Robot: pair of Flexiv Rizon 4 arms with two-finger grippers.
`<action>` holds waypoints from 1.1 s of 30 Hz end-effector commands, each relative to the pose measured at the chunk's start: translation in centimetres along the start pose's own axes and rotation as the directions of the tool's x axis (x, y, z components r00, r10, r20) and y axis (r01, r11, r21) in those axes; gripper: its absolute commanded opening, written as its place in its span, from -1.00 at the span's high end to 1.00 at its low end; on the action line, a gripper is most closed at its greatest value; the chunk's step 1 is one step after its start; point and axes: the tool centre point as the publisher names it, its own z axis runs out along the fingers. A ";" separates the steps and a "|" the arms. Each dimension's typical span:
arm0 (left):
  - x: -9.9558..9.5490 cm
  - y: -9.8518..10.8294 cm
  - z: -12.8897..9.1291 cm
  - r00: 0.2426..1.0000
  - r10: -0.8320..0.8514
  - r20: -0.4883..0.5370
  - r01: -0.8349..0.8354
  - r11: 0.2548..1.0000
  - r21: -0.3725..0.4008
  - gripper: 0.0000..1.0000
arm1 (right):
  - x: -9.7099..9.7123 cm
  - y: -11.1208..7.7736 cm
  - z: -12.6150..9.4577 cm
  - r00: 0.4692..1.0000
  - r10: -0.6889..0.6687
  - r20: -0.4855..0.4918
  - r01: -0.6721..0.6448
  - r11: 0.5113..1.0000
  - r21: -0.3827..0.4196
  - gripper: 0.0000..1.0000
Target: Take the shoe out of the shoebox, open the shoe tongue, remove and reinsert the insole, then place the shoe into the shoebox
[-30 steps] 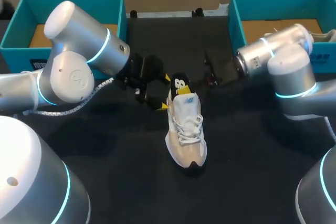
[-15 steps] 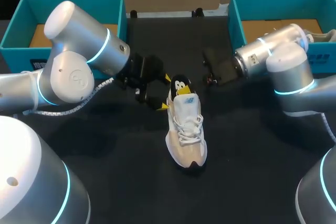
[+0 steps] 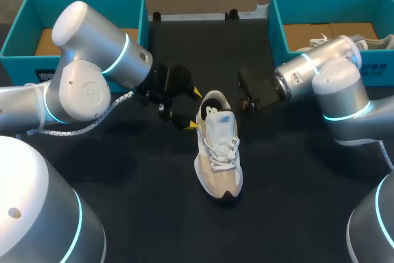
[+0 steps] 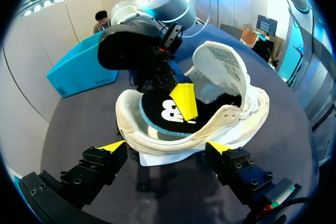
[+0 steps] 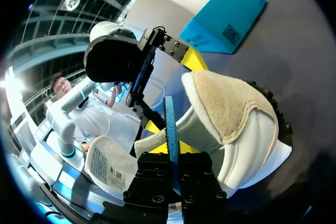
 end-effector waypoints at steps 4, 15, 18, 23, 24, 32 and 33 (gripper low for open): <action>0.0 -0.1 0.1 1.000 0.000 0.001 0.000 1.000 -0.004 -1.00 | 0.3 -0.4 0.1 1.000 0.002 0.020 -0.002 1.000 0.019 0.99; 0.0 -0.1 0.1 1.000 0.000 0.001 0.000 1.000 -0.004 -1.00 | 1.2 2.1 -1.0 0.995 -0.066 0.077 0.064 0.998 0.023 0.21; 0.0 -0.1 0.1 1.000 0.000 0.001 0.000 1.000 -0.004 -1.00 | 1.1 2.5 -1.1 0.994 -0.075 0.084 0.073 0.997 0.027 0.21; 0.0 -0.1 0.1 1.000 0.000 0.001 0.000 1.000 -0.004 -1.00 | 0.8 3.0 -1.1 0.992 -0.084 0.089 0.082 0.996 0.031 0.22; 0.0 -0.1 0.1 1.000 0.000 0.001 0.000 1.000 -0.004 -1.00 | 0.8 3.1 -1.1 0.992 -0.086 0.090 0.083 0.996 0.033 0.23; 0.0 -0.1 0.1 1.000 0.000 0.001 0.000 1.000 -0.004 -1.00 | 0.2 3.3 -0.9 0.987 -0.096 0.128 0.091 0.995 0.043 1.00; 0.0 -0.1 0.1 1.000 0.000 0.001 0.000 1.000 -0.004 -1.00 | 0.0 3.0 -0.8 0.987 -0.093 0.131 0.088 0.995 0.045 1.00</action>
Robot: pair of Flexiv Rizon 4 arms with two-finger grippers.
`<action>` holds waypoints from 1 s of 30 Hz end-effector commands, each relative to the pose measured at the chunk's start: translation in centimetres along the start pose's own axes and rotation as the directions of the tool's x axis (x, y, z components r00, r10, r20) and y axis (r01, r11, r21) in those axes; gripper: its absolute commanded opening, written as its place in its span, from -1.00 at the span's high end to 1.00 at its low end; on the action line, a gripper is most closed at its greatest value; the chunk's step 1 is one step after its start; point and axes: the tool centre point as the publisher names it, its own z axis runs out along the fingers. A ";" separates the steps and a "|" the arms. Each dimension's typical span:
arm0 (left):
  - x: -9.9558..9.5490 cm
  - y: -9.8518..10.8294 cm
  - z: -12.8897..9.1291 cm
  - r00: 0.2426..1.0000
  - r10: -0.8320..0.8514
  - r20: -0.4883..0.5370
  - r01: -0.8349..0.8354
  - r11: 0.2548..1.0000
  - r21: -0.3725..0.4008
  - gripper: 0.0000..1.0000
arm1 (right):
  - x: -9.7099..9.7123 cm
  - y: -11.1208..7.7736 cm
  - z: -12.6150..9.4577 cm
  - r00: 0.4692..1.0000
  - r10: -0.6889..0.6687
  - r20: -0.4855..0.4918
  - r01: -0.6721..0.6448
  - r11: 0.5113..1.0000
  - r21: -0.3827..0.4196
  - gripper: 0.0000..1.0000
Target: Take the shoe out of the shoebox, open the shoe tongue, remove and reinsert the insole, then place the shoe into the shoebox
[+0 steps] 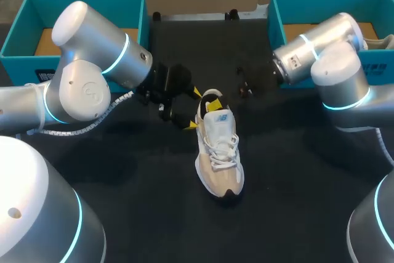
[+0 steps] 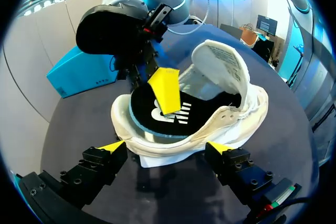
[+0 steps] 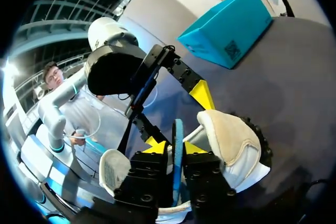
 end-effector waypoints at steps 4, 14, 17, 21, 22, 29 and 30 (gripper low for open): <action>0.0 -0.1 0.1 1.000 0.000 0.001 0.000 1.000 -0.004 -1.00 | 0.2 -1.2 1.0 0.999 0.029 0.019 -0.029 0.999 0.014 1.00; 0.0 -0.1 0.1 1.000 0.000 0.001 0.000 1.000 -0.004 -1.00 | 0.6 -2.0 1.4 0.997 0.070 0.016 -0.070 0.997 0.011 0.78; 0.0 -0.1 0.1 1.000 0.000 0.001 0.000 1.000 -0.004 -1.00 | 0.9 -1.4 1.1 0.998 0.058 0.033 -0.058 0.998 0.004 0.25; 0.0 -0.1 0.1 1.000 0.000 0.001 0.000 1.000 -0.004 -1.00 | 1.0 -0.9 0.8 0.998 0.047 0.046 -0.047 0.999 0.001 0.11; 0.0 -0.1 0.1 1.000 0.000 0.001 0.000 1.000 -0.004 -1.00 | 1.2 -0.6 0.8 0.998 0.043 0.050 -0.043 0.999 0.001 0.06; 0.0 -0.1 0.1 1.000 0.000 0.001 0.000 1.000 -0.004 -1.00 | 1.8 0.5 0.6 0.997 0.024 0.074 -0.024 1.000 0.002 -0.11; 0.0 -0.1 0.1 1.000 0.000 0.001 0.000 1.000 -0.004 -1.00 | 1.9 0.6 0.5 0.997 0.022 0.079 -0.022 1.000 0.003 -0.18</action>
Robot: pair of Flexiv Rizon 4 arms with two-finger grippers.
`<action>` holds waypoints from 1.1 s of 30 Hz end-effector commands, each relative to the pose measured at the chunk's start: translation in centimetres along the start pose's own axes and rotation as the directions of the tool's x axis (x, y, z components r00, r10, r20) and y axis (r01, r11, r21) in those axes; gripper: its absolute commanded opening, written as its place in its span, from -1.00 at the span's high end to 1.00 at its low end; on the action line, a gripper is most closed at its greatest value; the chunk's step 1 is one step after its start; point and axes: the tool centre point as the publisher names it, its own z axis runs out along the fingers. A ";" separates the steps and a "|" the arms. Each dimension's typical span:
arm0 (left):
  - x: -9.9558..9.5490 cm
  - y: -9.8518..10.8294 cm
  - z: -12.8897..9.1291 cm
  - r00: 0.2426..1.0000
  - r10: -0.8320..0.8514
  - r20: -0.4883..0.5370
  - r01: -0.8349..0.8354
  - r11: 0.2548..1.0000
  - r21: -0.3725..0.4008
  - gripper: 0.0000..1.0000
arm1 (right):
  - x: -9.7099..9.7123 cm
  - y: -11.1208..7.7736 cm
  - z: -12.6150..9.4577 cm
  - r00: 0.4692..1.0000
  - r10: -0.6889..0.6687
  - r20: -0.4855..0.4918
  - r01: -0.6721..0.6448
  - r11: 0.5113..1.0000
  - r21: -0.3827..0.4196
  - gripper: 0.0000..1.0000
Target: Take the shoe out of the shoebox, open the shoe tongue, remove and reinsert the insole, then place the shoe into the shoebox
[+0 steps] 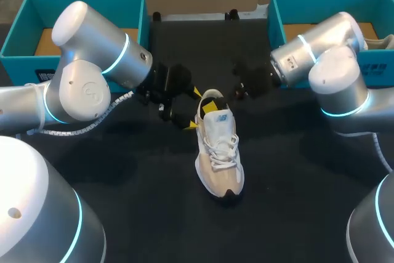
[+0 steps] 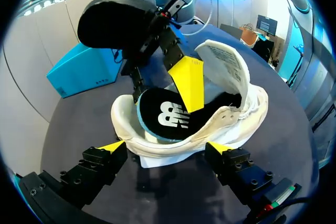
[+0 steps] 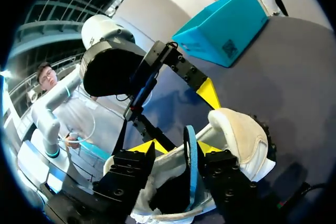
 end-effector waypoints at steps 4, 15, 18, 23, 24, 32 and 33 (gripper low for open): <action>0.0 -0.1 0.1 1.000 0.000 0.001 0.000 1.000 -0.004 -1.00 | 1.3 1.0 -0.6 0.999 -0.017 0.044 0.017 1.000 0.004 -0.36; 0.0 -0.1 0.1 1.000 0.000 0.001 0.000 1.000 -0.004 -1.00 | 1.9 2.9 -1.3 0.994 -0.081 0.076 0.083 0.996 -0.030 -0.63; 0.0 -0.1 0.1 1.000 0.000 0.001 0.000 1.000 -0.004 -1.00 | 2.2 3.6 -1.7 0.991 -0.106 0.085 0.111 0.993 -0.052 -0.68; 0.0 -0.1 0.1 1.000 0.000 0.001 0.000 1.000 -0.004 -1.00 | 2.5 4.8 -2.6 0.986 -0.138 0.098 0.146 0.987 -0.072 -0.68; 0.0 -0.1 0.1 1.000 0.000 0.001 0.000 1.000 -0.004 -1.00 | 2.7 5.0 -2.8 0.985 -0.144 0.098 0.151 0.986 -0.076 -0.68; 0.0 -0.1 0.1 1.000 0.000 0.001 0.000 1.000 -0.004 -1.00 | 2.8 3.9 -3.6 0.986 -0.158 0.055 0.167 0.954 -0.247 0.02; 0.0 -0.1 0.1 1.000 0.000 0.001 0.000 1.000 -0.004 -1.00 | 2.7 3.6 -3.7 0.986 -0.157 0.051 0.165 0.950 -0.266 0.07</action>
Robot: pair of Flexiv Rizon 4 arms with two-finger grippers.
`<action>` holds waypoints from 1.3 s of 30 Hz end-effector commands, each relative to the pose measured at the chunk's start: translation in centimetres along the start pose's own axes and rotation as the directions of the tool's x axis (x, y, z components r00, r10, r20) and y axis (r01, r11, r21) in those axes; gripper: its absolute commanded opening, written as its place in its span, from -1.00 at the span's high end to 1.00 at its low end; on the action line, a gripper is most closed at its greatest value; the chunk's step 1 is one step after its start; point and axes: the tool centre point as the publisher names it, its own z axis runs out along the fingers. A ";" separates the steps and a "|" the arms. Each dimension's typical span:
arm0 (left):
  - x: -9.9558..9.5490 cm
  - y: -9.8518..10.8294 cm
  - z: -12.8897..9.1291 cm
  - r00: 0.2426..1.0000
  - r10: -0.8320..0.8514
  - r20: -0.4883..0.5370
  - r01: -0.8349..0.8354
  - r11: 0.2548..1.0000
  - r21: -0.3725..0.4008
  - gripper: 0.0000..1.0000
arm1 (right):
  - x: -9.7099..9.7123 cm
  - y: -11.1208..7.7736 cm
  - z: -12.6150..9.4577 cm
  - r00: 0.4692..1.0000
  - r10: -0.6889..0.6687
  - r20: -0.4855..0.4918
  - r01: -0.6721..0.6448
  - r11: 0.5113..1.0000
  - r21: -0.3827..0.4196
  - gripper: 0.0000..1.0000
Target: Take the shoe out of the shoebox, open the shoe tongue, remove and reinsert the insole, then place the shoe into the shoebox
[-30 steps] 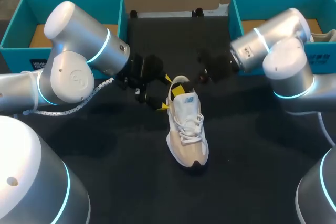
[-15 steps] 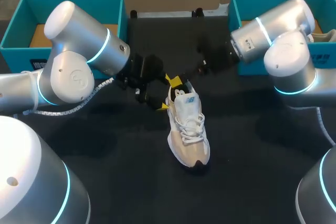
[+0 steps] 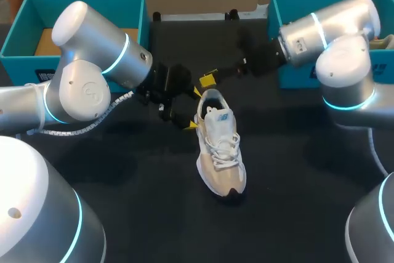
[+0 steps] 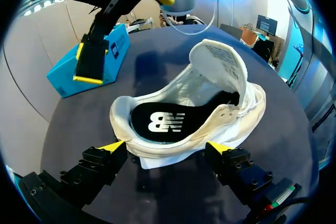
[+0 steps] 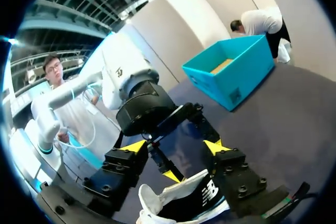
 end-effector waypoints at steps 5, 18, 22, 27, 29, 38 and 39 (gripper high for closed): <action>0.0 -0.1 0.1 1.000 0.000 0.001 0.000 1.000 -0.004 -1.00 | -0.5 -3.8 -1.4 1.000 0.027 0.006 -0.026 0.987 -0.159 0.48; 0.0 0.0 -1.1 1.000 0.011 -0.008 -0.011 1.000 -0.007 -1.00 | -0.9 -5.5 -3.1 0.994 0.085 0.074 -0.070 0.980 -0.185 1.00; -0.2 0.2 -2.0 1.000 0.015 -0.013 -0.016 1.000 -0.013 -1.00 | -0.6 -5.6 -3.4 0.988 0.110 0.108 -0.090 0.980 -0.176 1.00; -0.2 0.4 -3.3 0.999 0.023 -0.025 -0.023 1.000 -0.009 -1.00 | -0.4 -5.6 -3.7 0.972 0.150 0.182 -0.121 0.979 -0.163 1.00; -0.2 0.6 -3.7 0.999 0.027 -0.029 -0.028 0.999 -0.024 -1.00 | -0.3 -5.6 -3.8 0.965 0.158 0.207 -0.124 0.978 -0.169 1.00; -0.7 1.3 -7.2 0.999 0.049 -0.019 -0.050 0.997 -0.051 -1.00 | 0.0 -5.2 -3.9 0.927 0.195 0.320 -0.166 0.979 -0.115 1.00; -0.8 1.3 -7.6 0.999 0.051 -0.019 -0.052 0.997 -0.051 -1.00 | 0.0 -5.2 -3.9 0.927 0.195 0.320 -0.166 0.979 -0.115 1.00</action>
